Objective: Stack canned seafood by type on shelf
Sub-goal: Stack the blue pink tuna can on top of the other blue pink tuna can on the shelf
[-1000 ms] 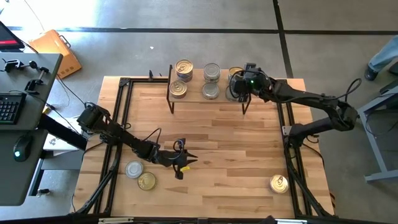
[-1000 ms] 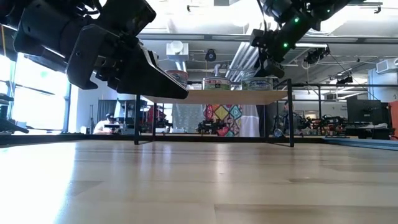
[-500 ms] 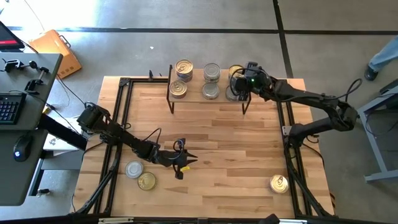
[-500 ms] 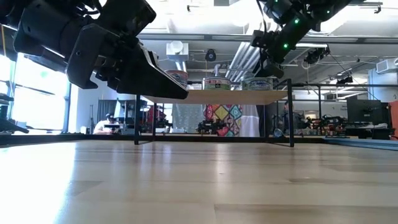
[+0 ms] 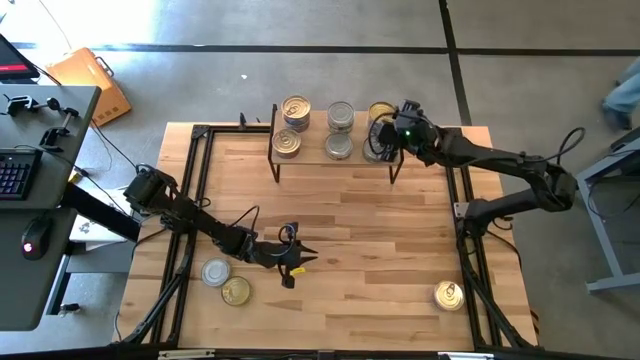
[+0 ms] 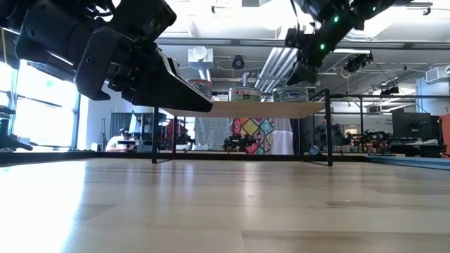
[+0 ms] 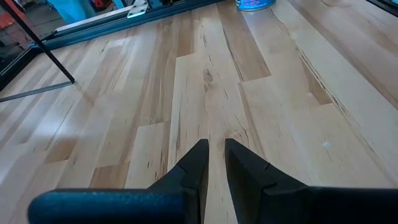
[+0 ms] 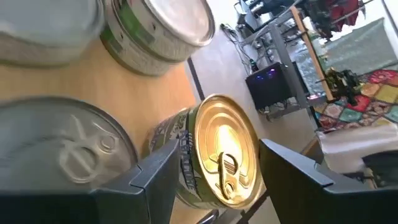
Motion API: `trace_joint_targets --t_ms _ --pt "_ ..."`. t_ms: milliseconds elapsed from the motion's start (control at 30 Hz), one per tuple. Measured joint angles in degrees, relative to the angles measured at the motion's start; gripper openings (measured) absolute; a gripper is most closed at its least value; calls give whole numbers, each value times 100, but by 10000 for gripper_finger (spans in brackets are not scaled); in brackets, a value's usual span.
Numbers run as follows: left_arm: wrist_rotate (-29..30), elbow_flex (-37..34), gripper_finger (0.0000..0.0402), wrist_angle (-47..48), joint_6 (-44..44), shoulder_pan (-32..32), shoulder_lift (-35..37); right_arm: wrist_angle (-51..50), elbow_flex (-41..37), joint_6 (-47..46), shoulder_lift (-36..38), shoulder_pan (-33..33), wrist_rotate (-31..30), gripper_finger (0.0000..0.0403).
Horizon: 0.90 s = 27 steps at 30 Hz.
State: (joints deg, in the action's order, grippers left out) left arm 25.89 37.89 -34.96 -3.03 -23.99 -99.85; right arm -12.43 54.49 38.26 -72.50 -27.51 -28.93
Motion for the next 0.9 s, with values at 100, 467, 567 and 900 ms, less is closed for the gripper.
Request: trace_joint_targets --t_ms 100,467,567,900 --pt "0 0 43 0 -4 -2 0 -324 196 -326 132 374 -297 208" --pt "0 0 43 -144 6 -9 -2 -2380 627 -2989 618 2393 503 208" --pt "0 -1 43 -142 87 -9 -2 -2951 627 -4003 616 3361 520 208" --pt "0 -2 43 -325 96 -9 -2 -3271 620 -7388 418 6344 211 208"
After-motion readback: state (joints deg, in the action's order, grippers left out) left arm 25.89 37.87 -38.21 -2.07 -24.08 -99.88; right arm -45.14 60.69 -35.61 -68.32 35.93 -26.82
